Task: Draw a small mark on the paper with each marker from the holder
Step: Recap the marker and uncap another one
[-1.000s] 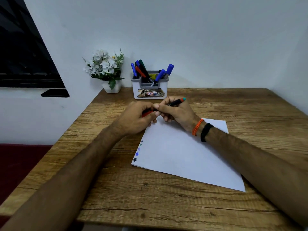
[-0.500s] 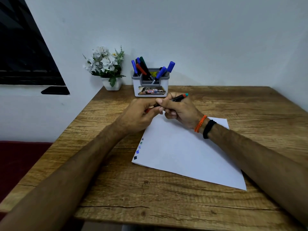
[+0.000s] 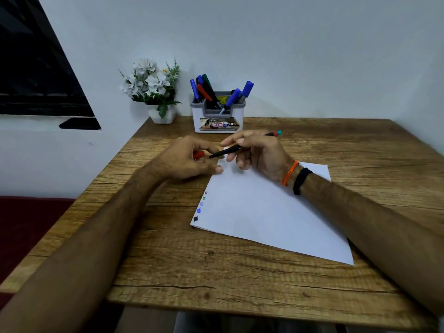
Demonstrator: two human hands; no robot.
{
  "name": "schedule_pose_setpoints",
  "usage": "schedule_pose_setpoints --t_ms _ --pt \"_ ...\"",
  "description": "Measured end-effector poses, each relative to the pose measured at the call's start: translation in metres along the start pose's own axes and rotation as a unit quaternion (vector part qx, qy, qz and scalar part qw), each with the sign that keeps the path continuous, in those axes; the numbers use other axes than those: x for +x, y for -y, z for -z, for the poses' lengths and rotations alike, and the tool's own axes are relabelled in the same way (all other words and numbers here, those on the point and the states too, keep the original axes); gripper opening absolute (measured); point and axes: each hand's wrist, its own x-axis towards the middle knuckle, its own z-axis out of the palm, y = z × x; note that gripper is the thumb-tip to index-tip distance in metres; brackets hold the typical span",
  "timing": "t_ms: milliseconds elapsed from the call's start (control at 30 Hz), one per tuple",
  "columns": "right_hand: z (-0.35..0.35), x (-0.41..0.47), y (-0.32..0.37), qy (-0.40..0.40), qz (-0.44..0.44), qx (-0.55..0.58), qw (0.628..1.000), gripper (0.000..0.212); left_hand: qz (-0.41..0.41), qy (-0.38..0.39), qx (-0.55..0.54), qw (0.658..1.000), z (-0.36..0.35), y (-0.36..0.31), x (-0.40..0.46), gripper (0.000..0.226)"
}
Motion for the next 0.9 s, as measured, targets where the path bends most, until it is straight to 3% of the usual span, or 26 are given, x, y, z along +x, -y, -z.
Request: schedule_pose_setpoints --t_ms 100,267,433,600,900 --pt "-0.006 -0.002 0.0 0.045 -0.015 -0.002 0.999 0.032 0.001 0.025 -0.001 1.0 0.001 0.003 -0.001 0.023" --pt "-0.019 -0.008 -0.004 0.076 -0.01 -0.098 0.992 0.012 -0.009 0.032 0.005 0.999 0.0 0.005 -0.001 0.023" --pt "-0.025 -0.013 -0.005 0.098 -0.061 -0.122 0.986 0.019 -0.016 0.028 0.018 0.999 0.0 0.007 0.0 0.026" --pt "-0.028 -0.016 -0.004 0.091 -0.043 -0.186 0.977 0.009 -0.018 0.031 0.005 0.999 0.0 0.009 0.0 0.026" --pt "-0.03 -0.016 -0.005 0.078 -0.037 -0.225 0.971 0.011 -0.012 0.041 -0.004 0.999 0.0 0.009 -0.001 0.027"
